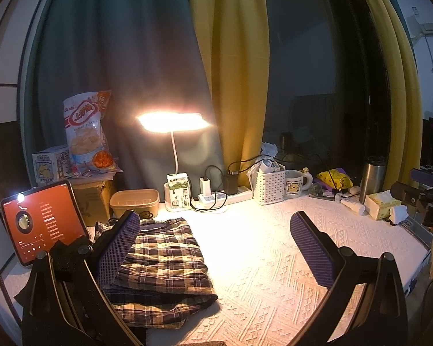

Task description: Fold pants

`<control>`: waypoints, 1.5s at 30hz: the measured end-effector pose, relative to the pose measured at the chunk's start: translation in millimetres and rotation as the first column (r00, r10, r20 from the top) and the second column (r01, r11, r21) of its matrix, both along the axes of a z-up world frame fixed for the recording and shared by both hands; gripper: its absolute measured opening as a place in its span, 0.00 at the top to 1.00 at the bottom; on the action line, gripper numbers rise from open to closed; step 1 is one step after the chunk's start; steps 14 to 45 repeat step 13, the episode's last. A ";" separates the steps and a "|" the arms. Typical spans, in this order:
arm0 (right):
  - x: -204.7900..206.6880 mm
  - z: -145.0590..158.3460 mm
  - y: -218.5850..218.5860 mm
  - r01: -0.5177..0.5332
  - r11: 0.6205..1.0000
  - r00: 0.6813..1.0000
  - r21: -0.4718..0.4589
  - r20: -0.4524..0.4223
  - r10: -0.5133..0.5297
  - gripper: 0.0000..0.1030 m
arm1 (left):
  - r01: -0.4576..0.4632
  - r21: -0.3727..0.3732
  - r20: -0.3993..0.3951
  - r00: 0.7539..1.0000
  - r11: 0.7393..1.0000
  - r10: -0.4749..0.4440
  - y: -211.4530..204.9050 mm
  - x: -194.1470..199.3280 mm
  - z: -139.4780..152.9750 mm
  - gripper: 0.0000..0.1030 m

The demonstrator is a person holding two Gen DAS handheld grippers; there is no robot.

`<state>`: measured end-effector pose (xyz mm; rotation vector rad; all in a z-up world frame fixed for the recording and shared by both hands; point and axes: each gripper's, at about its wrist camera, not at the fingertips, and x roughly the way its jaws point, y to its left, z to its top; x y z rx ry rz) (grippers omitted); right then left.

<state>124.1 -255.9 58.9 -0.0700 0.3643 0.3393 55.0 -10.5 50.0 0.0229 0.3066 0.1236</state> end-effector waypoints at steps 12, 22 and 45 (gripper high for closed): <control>0.7 -4.4 -0.3 -0.003 1.000 1.000 -0.011 -0.006 0.003 0.01 | 0.005 -0.001 0.000 1.000 1.000 -0.005 -0.6 2.3 -1.8 0.00; 2.1 -5.8 -0.3 -0.004 1.000 1.000 -0.014 -0.009 0.004 0.01 | 0.007 -0.002 -0.002 1.000 1.000 -0.007 -0.9 4.2 -3.3 0.00; 2.1 -5.8 -0.3 -0.004 1.000 1.000 -0.014 -0.009 0.004 0.01 | 0.007 -0.002 -0.002 1.000 1.000 -0.007 -0.9 4.2 -3.3 0.00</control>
